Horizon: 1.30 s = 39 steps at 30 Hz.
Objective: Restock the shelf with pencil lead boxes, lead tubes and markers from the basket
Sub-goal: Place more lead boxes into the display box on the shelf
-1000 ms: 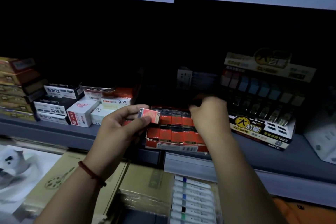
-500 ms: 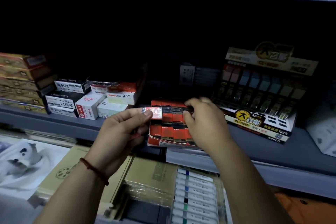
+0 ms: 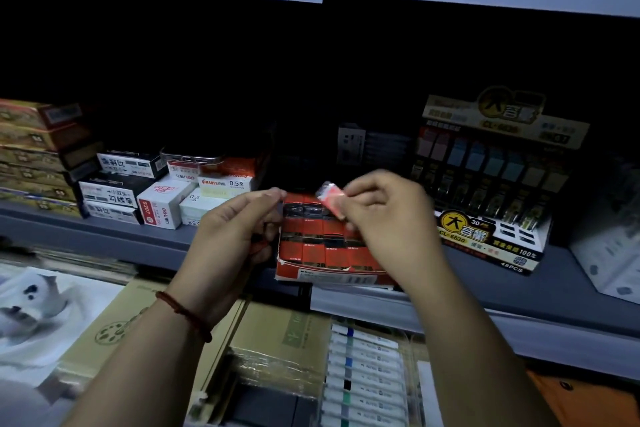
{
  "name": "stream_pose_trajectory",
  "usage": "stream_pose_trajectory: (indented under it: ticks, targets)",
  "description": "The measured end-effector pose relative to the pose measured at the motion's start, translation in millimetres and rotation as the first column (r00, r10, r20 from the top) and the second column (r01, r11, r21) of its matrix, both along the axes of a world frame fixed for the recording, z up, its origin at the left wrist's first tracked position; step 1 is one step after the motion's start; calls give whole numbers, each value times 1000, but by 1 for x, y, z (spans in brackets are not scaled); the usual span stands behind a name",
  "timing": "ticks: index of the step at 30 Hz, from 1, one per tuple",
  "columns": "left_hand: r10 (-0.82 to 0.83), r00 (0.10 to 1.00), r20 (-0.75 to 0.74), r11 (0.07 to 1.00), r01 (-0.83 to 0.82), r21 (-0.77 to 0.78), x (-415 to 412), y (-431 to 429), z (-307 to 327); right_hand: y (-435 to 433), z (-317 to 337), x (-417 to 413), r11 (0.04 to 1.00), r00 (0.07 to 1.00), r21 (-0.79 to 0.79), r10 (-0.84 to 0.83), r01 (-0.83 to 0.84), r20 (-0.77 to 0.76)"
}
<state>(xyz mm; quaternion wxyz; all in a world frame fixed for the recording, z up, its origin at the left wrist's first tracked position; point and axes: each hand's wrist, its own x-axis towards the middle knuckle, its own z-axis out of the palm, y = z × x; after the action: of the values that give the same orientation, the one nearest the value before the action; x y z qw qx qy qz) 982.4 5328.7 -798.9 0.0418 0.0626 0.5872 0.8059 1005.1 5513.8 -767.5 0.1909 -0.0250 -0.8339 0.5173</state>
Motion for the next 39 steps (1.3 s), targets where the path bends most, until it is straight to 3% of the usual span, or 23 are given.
stream_pose_trajectory:
  ticks: [2, 5, 12, 18, 22, 24, 27, 29, 31, 34, 37, 39]
  targets:
    - [5, 999, 48, 993, -10, 115, -1, 2, 3, 13, -3, -6, 963, 973, 136, -229, 232, -33]
    - [-81, 994, 76, 953, 55, 299, 3, 3, 8, 22, -9, -15, 904, 938, 253, -345, 344, -41]
    - [-43, 994, 101, 959, 13, 282, 2, -5, 5, 15, -16, -26, 823, 925, 446, -380, 352, -29]
    - [-48, 988, 148, 962, 6, 273, 1, -12, 1, 9, -5, -16, 691, 914, 680, -399, 245, 77]
    - [-37, 986, 165, 963, -10, 271, 3, -13, 3, 5, 1, -7, 678, 927, 703, -368, 214, 73]
    - [-54, 988, 144, 965, 15, 263, 4, -13, 4, 1, 2, -6, 723, 959, 659, -283, 206, 10]
    - [-83, 995, 46, 989, 77, 126, 4, -15, 2, -17, 3, -8, 950, 997, 312, 38, -16, -64]
    - [-148, 989, -19, 988, 149, 48, 5, -16, 1, -29, 3, -8, 973, 980, 145, 188, -177, -66]
    - [-191, 980, -51, 982, 191, -14, 7, -16, 2, -37, 2, -7, 963, 965, 73, 262, -259, -30]
    - [-171, 985, -31, 985, 170, -22, 8, -16, 2, -42, 0, -8, 956, 958, -73, 282, -285, -49]
    - [-91, 996, -3, 995, 91, -35, 8, -14, 4, -36, 2, -14, 950, 984, -258, 164, -177, -72]
    - [-89, 996, 19, 993, 87, 81, 6, -16, 4, -28, 1, -17, 956, 995, -276, 99, -95, 0]
